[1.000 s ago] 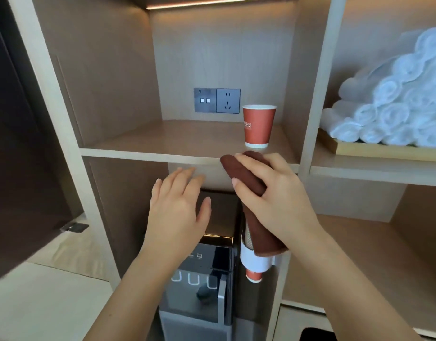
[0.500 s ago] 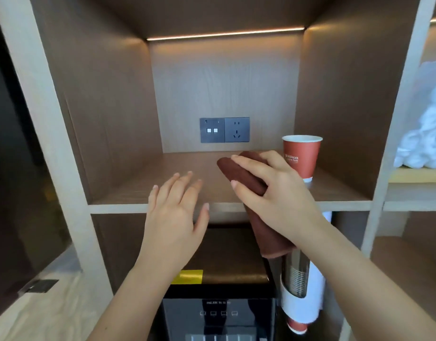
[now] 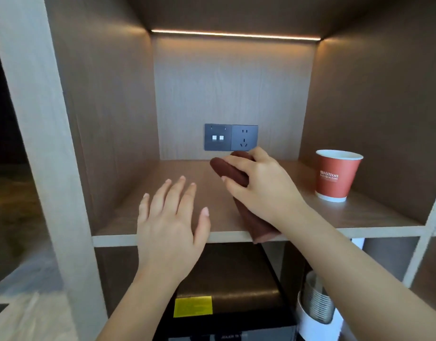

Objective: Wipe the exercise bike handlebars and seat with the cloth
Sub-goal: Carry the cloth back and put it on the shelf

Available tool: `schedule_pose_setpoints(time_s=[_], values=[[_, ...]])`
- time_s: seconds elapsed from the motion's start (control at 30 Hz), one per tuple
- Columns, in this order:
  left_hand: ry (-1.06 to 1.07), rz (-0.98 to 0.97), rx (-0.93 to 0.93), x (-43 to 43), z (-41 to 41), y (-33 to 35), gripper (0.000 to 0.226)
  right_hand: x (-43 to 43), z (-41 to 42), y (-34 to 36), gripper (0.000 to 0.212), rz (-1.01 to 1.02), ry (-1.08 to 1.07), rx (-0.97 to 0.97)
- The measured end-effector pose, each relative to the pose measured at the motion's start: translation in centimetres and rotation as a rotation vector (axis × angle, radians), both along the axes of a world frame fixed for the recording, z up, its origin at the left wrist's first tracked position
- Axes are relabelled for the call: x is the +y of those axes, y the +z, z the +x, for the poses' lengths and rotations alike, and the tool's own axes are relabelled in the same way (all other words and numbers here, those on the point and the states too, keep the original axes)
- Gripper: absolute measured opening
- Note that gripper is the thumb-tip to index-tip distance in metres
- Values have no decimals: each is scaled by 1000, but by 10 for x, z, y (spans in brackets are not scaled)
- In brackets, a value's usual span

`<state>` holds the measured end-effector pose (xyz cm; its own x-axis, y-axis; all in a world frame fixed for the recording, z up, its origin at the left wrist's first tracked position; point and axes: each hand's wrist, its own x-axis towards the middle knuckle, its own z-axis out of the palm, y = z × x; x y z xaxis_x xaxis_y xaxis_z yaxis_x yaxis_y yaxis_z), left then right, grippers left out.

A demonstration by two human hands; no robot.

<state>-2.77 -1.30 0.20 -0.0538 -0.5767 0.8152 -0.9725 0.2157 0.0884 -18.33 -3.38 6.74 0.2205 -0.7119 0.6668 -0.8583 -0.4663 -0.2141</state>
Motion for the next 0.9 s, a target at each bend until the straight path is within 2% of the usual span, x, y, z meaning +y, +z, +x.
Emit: schedule_pose_setpoints(time_s=[0.1, 0.17, 0.27, 0.33, 0.47, 0.6, 0.7, 0.9], values=[[17, 4, -5, -3, 0, -2, 52, -16, 9, 3, 42, 48, 26, -32], [30, 23, -9, -4, 0, -2, 52, -26, 12, 3, 43, 158, -6, -3], [37, 45, -19, -4, 0, -2, 51, -35, 9, 3, 62, 526, -117, 255], [38, 54, -25, -3, 0, -2, 51, -36, 3, 4, 69, 629, -108, 345], [48, 51, -53, -3, 0, -3, 49, -26, -16, 6, 68, 591, 62, 319], [38, 52, -68, -3, 0, -4, 48, -13, -45, 14, 78, 532, 233, 284], [30, 55, -66, -2, -1, -5, 48, -11, -58, 12, 70, 571, 332, 345], [30, 49, -93, 0, -2, -9, 50, -11, -46, -1, 72, 566, 271, 391]])
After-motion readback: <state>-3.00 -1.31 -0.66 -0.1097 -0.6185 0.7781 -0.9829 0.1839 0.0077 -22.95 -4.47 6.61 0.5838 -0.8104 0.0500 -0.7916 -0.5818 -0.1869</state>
